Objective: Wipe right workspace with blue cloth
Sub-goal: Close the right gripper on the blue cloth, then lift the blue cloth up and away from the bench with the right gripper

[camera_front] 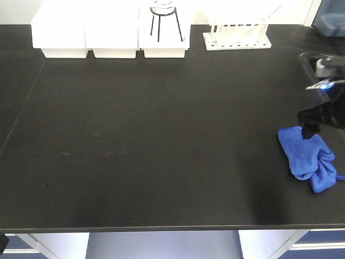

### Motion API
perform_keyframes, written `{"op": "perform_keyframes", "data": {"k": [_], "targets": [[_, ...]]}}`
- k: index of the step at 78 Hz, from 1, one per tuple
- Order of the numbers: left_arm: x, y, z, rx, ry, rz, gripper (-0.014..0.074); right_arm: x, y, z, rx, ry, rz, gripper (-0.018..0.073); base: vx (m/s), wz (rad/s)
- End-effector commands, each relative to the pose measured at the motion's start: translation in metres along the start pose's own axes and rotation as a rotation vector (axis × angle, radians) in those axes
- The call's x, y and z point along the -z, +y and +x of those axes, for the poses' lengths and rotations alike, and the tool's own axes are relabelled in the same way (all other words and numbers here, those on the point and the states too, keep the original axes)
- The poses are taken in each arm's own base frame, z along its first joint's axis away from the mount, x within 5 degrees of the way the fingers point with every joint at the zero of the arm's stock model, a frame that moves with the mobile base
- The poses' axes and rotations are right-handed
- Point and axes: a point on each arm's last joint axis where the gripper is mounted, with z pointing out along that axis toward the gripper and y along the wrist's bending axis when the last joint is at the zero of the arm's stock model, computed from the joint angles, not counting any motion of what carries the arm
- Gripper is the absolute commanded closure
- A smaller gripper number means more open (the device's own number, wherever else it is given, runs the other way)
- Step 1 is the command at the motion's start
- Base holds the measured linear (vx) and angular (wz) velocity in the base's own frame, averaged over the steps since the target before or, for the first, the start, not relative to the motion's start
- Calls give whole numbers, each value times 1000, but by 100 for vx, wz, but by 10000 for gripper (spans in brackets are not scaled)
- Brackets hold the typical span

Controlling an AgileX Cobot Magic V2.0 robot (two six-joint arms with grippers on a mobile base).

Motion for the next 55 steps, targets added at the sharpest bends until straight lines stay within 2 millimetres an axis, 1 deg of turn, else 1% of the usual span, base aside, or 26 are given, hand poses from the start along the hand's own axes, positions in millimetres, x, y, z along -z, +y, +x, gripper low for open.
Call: {"op": "perform_keyframes", "data": {"k": [1,6,16,28,32,36,40,41,42,45,46,49,50,53,54,55], "targets": [[3,-1,-16,5,-116,3,603,2,-2,-12,-4,-57,13,-90,0,0],[3,-1,-16,5,-116,3,603,-13,-1,-15,8,-20,19,-88,0,0],[3,-1,-16,5,-116,3,603,-35,0,-20,30,18,30,-83,0,0],[3,-1,-16,5,-116,3,603,-54,2,-24,34,37,23,-73,0,0],[3,-1,-16,5,-116,3,603,-59,3,-25,36,44,22,-56,0,0],[3,-1,-16,5,-116,3,603,-61,3,-25,37,48,21,-15,0,0],[3,-1,-16,5,-116,3,603,-61,3,-25,37,46,21,51,0,0],[3,-1,-16,5,-116,3,603,-62,3,-26,37,45,21,89,0,0],[3,-1,-16,5,-116,3,603,-62,3,-26,37,45,21,102,0,0],[3,-1,-16,5,-116,3,603,-62,3,-26,37,45,21,197,0,0],[3,-1,-16,5,-116,3,603,-62,3,-26,38,45,22,215,0,0],[3,-1,-16,5,-116,3,603,-62,3,-26,39,45,22,328,0,0],[3,-1,-16,5,-116,3,603,-62,3,-26,39,45,22,347,0,0],[3,-1,-16,5,-116,3,603,-61,3,-25,40,47,22,468,0,0],[3,-1,-16,5,-116,3,603,-61,3,-25,39,48,22,489,0,0],[3,-1,-16,5,-116,3,603,-61,3,-25,39,47,22,547,0,0]]}}
